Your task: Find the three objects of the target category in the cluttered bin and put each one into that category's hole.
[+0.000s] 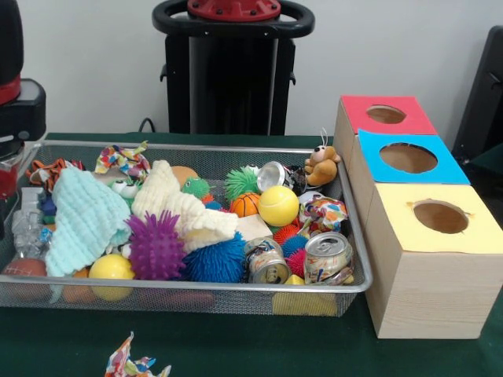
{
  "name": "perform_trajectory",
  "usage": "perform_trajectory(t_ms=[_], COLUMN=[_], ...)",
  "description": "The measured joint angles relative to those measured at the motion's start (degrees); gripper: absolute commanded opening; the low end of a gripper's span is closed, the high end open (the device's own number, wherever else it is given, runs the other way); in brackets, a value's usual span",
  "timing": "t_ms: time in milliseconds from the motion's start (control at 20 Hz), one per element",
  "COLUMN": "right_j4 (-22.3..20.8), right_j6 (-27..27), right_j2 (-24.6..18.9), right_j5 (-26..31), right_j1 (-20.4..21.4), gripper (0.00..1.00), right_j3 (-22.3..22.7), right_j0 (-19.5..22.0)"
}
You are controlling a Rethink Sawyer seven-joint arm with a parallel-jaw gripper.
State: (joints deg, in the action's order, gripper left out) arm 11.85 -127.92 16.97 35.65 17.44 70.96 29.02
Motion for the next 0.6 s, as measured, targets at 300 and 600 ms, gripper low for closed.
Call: perform_trajectory(t_ms=[300,600], right_j4=[1.24,2.52], right_j6=[0.00,0.00], right_j2=[-0.02,-0.02], right_j5=[0.00,0.00], right_j1=[-0.18,-0.38], gripper=[1.00,1.00], right_j3=[0.01,0.08], right_j0=[-0.04,-0.52])
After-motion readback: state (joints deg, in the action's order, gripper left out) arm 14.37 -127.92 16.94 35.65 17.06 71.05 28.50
